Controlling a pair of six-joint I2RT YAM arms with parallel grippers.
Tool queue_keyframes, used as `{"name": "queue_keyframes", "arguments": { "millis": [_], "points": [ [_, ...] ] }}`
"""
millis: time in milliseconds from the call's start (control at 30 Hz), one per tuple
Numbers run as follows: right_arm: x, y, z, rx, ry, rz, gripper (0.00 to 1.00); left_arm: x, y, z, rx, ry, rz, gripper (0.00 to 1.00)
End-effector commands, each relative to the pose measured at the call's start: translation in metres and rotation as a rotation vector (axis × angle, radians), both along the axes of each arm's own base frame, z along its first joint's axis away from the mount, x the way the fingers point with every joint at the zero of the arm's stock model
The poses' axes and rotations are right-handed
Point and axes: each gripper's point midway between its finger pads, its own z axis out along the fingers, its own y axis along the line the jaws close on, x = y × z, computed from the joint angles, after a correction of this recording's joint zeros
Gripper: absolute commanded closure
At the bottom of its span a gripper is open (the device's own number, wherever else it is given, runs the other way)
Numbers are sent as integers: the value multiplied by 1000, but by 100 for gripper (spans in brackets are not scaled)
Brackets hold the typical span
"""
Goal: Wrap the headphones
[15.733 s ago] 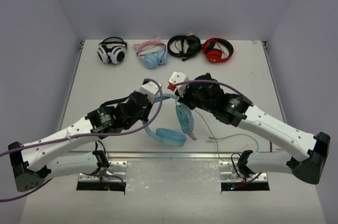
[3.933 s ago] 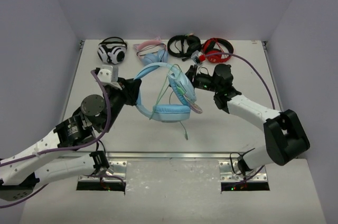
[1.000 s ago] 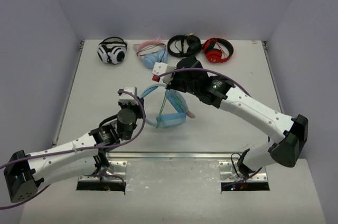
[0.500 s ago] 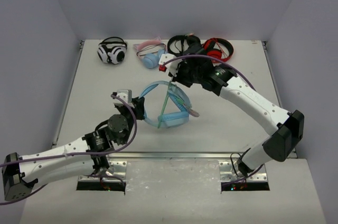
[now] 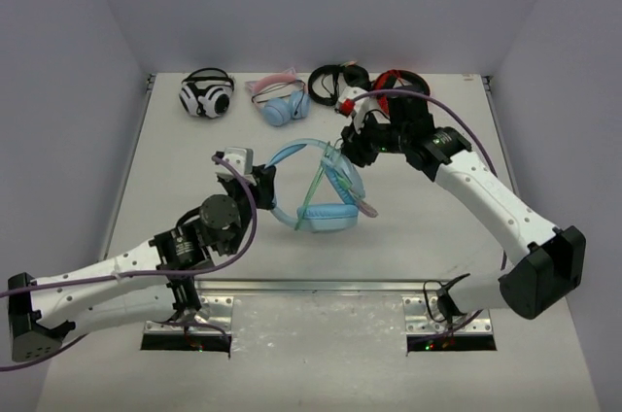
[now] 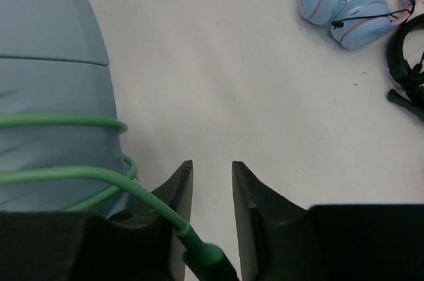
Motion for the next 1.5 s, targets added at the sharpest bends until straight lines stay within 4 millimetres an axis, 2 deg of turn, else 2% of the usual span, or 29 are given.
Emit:
{"name": "queue_keyframes", "arguments": {
  "millis": [0, 33, 100, 133, 200, 233, 267, 300, 333, 367, 400, 433, 500, 600, 633, 733, 800, 833, 867, 933, 967, 1033, 1100, 1133, 1233, 1267, 1333, 1367, 1467],
  "points": [
    [-11, 12, 36, 203, -16, 60, 65, 0, -11, 68, -220, -86, -28, 100],
    [-13, 8, 30, 220, 18, 44, 65, 0, -19, 70, -219, -79, -68, 100],
    [-14, 6, 35, 266, 18, 48, 62, 9, -21, 75, -225, -60, -75, 100],
    [-12, -1, 27, 282, 53, 19, 62, 11, -28, 75, -224, -53, -116, 100],
    [-9, -6, 26, 339, 101, -14, 61, 28, -24, 76, -238, -26, -104, 100],
    [-5, -16, 15, 350, 133, -50, 60, 29, -32, 77, -237, -18, -164, 100],
    [-1, -19, 14, 371, 137, -57, 59, 38, -31, 74, -229, -4, -160, 100],
    [0, -25, 4, 387, 191, -79, 55, 38, -36, 80, -221, -6, -190, 100],
    [2, -28, 0, 393, 209, -89, 49, 40, -38, 81, -210, -2, -195, 100],
    [3, -29, -4, 398, 230, -98, 32, 46, -42, 76, -185, 17, -194, 100],
    [3, -30, -9, 406, 266, -107, 7, 48, -45, 75, -166, 25, -203, 100],
    [7, -34, -17, 407, 300, -130, 1, 49, -49, 85, -169, 13, -224, 100],
    [12, -40, -29, 407, 351, -188, 1, 56, -52, 74, -117, 53, -225, 100],
    [24, -60, -54, 399, 445, -350, 1, 68, -55, 76, -104, 66, -252, 99],
    [31, -74, -73, 374, 501, -451, 1, 74, -54, 75, -106, 73, -275, 100],
    [33, -89, -94, 378, 628, -569, 1, 82, -55, 73, -109, 90, -321, 100],
    [33, -101, -104, 364, 644, -661, 1, 98, -48, 68, -85, 102, -309, 100],
    [33, -111, -111, 350, 641, -724, 1, 107, -47, 60, -67, 124, -311, 100],
    [35, -133, -115, 304, 603, -862, 1, 110, -47, 61, -40, 119, -330, 100],
    [35, -165, -114, 295, 602, -1067, 1, 117, -48, 56, 36, 84, -356, 100],
    [39, -177, -105, 305, 584, -1125, 1, 117, -50, 53, 64, 69, -382, 99],
    [34, -188, -94, 283, 570, -1177, 1, 119, -48, 51, 121, 37, -382, 100],
    [35, -192, -65, 312, 498, -1169, 1, 115, -52, 41, 162, 35, -442, 100],
    [34, -192, -46, 341, 449, -1153, 1, 116, -54, 45, 203, -18, -463, 99],
    [28, -189, -20, 376, 398, -1117, 1, 116, -64, 32, 220, 3, -540, 100],
    [23, -182, -4, 408, 378, -1064, 1, 107, -76, 28, 216, 3, -638, 99],
    [19, -169, 9, 428, 366, -967, 1, 107, -88, 15, 218, 36, -723, 100],
    [14, -153, 24, 458, 382, -861, 1, 101, -95, 4, 213, 81, -778, 100],
    [6, -130, 32, 415, 394, -767, 2, 100, -107, -17, 199, 145, -860, 100]
  ]
}}
